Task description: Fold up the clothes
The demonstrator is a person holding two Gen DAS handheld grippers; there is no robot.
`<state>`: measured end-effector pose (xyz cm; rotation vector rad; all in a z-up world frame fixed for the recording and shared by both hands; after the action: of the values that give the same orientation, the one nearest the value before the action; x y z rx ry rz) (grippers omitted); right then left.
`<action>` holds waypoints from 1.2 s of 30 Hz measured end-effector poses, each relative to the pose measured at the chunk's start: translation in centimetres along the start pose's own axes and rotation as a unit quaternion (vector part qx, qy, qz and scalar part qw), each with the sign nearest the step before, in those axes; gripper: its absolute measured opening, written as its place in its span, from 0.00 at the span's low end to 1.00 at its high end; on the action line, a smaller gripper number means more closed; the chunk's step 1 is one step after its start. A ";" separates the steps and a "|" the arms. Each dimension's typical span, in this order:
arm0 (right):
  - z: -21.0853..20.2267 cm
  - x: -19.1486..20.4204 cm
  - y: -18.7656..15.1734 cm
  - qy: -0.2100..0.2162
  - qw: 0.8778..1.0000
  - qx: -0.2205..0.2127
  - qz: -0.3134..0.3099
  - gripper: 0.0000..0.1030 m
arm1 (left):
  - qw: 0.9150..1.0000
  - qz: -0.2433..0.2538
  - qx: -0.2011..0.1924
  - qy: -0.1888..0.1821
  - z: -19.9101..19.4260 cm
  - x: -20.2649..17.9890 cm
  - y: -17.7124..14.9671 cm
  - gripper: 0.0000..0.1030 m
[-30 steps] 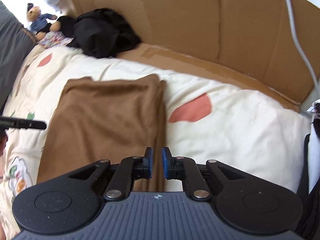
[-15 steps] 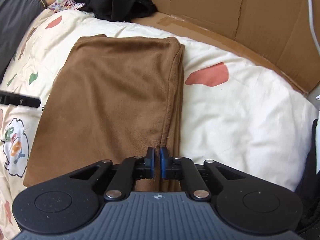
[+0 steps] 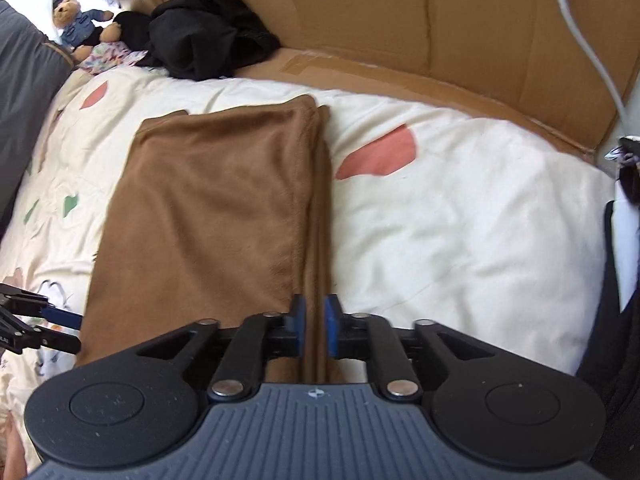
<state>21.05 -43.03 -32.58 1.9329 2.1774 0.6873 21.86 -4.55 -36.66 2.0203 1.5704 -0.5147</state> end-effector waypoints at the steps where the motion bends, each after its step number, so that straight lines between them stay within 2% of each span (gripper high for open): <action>1: 0.1 0.1 -0.1 0.000 1.000 0.002 -0.001 0.42 | 1.000 -0.002 0.002 -0.001 0.0 0.0 -0.2 0.63; 9: 1.0 0.7 -2.0 0.007 1.000 0.027 -0.011 0.40 | 0.999 -0.032 0.027 -0.015 0.9 1.1 -1.6 0.62; 10: 1.2 0.7 -2.2 0.009 0.999 0.031 -0.013 0.30 | 0.999 -0.032 0.030 -0.019 1.3 1.3 -1.8 0.51; 11: 1.3 0.7 -2.4 0.010 0.999 0.034 -0.015 0.15 | 0.999 -0.032 0.031 -0.020 1.5 1.2 -1.8 0.42; 12: 1.5 0.7 -2.5 0.008 0.999 0.037 -0.021 0.14 | 0.998 -0.033 0.043 -0.021 2.0 1.4 -2.1 0.24; 15: 1.6 0.4 -2.5 0.009 0.999 0.039 -0.025 0.10 | 0.997 -0.049 0.046 -0.024 2.1 1.7 -2.5 0.17; 17: 1.5 0.2 -2.5 0.009 0.999 0.040 -0.027 0.10 | 0.999 -0.027 0.044 -0.012 1.8 1.4 -2.7 0.13; 20: 1.3 -0.3 -2.5 0.000 0.999 0.038 -0.025 0.09 | 0.999 -0.023 0.045 -0.009 1.5 1.4 -2.9 0.12; 22: 1.0 -0.8 -2.6 0.003 0.999 0.035 -0.011 0.10 | 0.998 -0.027 0.051 -0.011 1.1 1.4 -3.0 0.16; 23: 0.7 -1.1 -2.6 0.004 0.999 0.032 -0.001 0.12 | 0.998 -0.031 0.053 -0.012 0.9 1.5 -3.1 0.18; 25: 0.2 -1.4 -2.9 0.009 0.999 0.028 0.015 0.16 | 0.997 -0.053 0.044 -0.019 0.2 2.1 -3.0 0.35; 26: 0.0 -1.5 -3.0 0.014 0.999 0.028 0.021 0.31 | 0.997 -0.063 0.034 -0.028 -0.2 2.4 -2.8 0.40; 28: -0.4 -1.5 -3.3 0.025 0.999 0.025 0.026 0.53 | 0.996 -0.072 0.025 -0.036 -0.4 2.7 -2.5 0.51; 30: -0.7 -1.4 -3.6 0.033 0.999 0.020 0.031 0.58 | 0.996 -0.076 0.019 -0.043 -0.5 2.8 -2.3 0.57; 32: -0.8 -1.4 -3.8 0.039 0.998 0.019 0.036 0.68 | 0.996 -0.079 0.013 -0.048 -0.2 2.8 -2.2 0.58; 36: -0.5 -1.2 -4.3 0.050 0.998 0.026 0.039 0.75 | 0.995 -0.082 0.012 -0.046 0.7 2.7 -2.4 0.61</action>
<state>17.22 -44.59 -34.22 2.0607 2.2088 0.7647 20.27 -2.42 -39.22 1.8651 1.6896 -0.6829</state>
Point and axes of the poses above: each gripper's, at about its wrist camera, not at the fingertips, and z roughly the way its jaws point, x to its left, y to its top, the point moved 2 cm from there along z, roughly the way its jaws point, and after that the axes turned 7 degrees about -z, right-handed, at the moved point
